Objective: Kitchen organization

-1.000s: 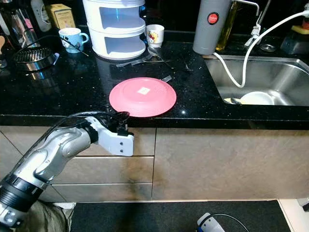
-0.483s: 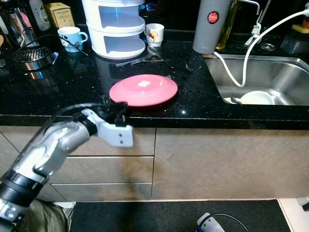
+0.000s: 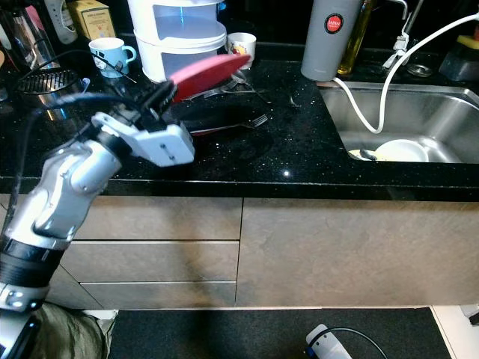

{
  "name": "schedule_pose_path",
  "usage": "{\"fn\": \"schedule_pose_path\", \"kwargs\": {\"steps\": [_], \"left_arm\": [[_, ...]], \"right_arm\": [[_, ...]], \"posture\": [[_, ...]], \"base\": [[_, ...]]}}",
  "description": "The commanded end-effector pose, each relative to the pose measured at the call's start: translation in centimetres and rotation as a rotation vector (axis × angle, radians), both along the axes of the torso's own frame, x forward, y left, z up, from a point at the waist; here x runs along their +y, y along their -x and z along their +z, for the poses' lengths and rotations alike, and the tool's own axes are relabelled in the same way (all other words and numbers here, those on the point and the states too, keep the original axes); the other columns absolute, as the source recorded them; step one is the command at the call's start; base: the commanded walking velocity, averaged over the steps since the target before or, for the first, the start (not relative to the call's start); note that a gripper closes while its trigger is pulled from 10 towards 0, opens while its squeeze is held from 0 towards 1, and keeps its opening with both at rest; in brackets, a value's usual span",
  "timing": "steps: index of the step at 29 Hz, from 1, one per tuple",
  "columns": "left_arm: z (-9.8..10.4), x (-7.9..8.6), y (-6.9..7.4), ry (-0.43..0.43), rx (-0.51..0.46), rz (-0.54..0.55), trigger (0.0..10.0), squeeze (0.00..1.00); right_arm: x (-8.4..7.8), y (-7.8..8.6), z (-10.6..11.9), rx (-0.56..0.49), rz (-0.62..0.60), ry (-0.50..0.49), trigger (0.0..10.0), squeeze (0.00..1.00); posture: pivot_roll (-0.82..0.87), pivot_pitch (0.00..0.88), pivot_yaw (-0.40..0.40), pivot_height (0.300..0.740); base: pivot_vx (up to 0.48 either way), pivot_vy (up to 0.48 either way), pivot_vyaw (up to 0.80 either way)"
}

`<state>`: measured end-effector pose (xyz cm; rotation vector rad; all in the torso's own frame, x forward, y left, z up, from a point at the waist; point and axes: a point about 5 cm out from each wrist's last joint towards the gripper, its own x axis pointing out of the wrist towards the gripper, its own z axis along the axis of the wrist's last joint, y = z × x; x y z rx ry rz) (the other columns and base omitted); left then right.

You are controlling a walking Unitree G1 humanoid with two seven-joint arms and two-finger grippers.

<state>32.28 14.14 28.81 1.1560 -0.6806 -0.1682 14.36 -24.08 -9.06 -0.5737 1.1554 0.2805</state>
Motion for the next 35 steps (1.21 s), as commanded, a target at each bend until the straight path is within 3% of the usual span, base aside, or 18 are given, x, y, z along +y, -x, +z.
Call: {"fn": "schedule_pose_path", "kwargs": {"steps": [1, 5, 6, 10, 12, 16, 19, 22, 25, 27, 28, 32, 35], "left_arm": [[1.5, -0.3, 0.4, 0.121, -0.029, -0.048, 0.0, 0.00], [2.4, 0.4, 0.2, 0.302, -0.011, -0.087, 0.0, 0.00], [2.6, 0.9, 0.1, 0.383, 0.000, -0.096, 0.0, 0.00], [2.7, 1.1, 0.0, 0.473, 0.030, -0.139, 0.0, 0.00], [3.0, 1.2, 0.0, 0.607, 0.059, -0.201, 0.0, 0.00], [3.5, 2.3, -0.3, 0.967, 0.168, -0.377, 0.0, 0.00], [3.7, 2.9, -0.4, 1.168, 0.241, -0.530, 0.0, 0.00], [3.6, 2.9, -0.3, 1.242, 0.286, -0.626, 0.0, 0.00], [3.6, 2.7, 0.2, 1.420, 0.355, -0.829, 0.0, 0.00], [3.4, 3.0, 0.3, 1.500, 0.360, -0.886, 0.0, 0.00], [3.4, 3.0, 0.3, 1.500, 0.360, -0.886, 0.0, 0.00], [1.8, 4.1, -0.1, 1.791, 0.399, -1.025, 0.0, 0.00], [0.8, 4.4, 0.0, 1.892, 0.417, -1.098, 0.0, 0.00]], "right_arm": [[-0.2, 0.0, 0.1, -0.034, -0.038, 0.005, 10.0, 0.00], [-0.4, 0.0, 0.1, -0.087, -0.129, 0.002, 10.0, 0.00], [-0.5, 0.0, 0.2, -0.099, -0.149, 0.000, 10.0, 0.00], [-0.5, 0.0, 0.2, -0.119, -0.170, 0.004, 10.0, 0.00], [-0.6, 0.0, 0.2, -0.136, -0.191, 0.002, 10.0, 0.00], [-0.7, 0.0, 0.3, -0.161, -0.222, -0.002, 10.0, 0.00], [-0.7, 0.1, 0.3, -0.190, -0.280, -0.019, 10.0, 0.00], [-0.7, 0.1, 0.3, -0.210, -0.322, -0.036, 10.0, 0.00], [-0.7, 0.2, 0.3, -0.237, -0.388, -0.068, 10.0, 0.00], [-0.7, 0.2, 0.4, -0.245, -0.401, -0.078, 10.0, 0.00], [-0.7, 0.2, 0.4, -0.245, -0.401, -0.078, 10.0, 0.00], [-0.6, 0.2, 0.4, -0.254, -0.408, -0.094, 10.0, 0.00], [-0.6, 0.1, 0.4, -0.256, -0.409, -0.105, 10.0, 0.00]], "posture": [[0.00, 0.007, -0.024, 0.740], [0.00, 0.002, -0.024, 0.740], [-0.01, 0.000, -0.025, 0.740], [-0.01, 0.000, -0.025, 0.740], [-0.01, 0.000, -0.025, 0.740], [-0.02, 0.001, -0.025, 0.740], [-0.02, 0.003, -0.025, 0.740], [-0.01, 0.006, -0.026, 0.740], [-0.02, 0.007, -0.026, 0.740], [-0.02, 0.007, -0.027, 0.740], [-0.02, 0.007, -0.027, 0.740], [-0.02, 0.008, -0.026, 0.740], [-0.03, 0.008, -0.027, 0.740]], "base": [[0.000, 0.000, 0.00], [0.000, 0.000, 0.00], [0.000, 0.000, 0.00], [0.000, 0.000, 0.00], [0.000, 0.000, 0.00], [0.000, 0.000, 0.00], [0.000, 0.000, 0.00], [0.000, 0.000, 0.00], [0.000, 0.000, 0.00], [0.000, 0.000, 0.00], [0.000, 0.000, 0.00], [0.000, 0.000, 0.00], [0.000, 0.000, 0.00]]}}
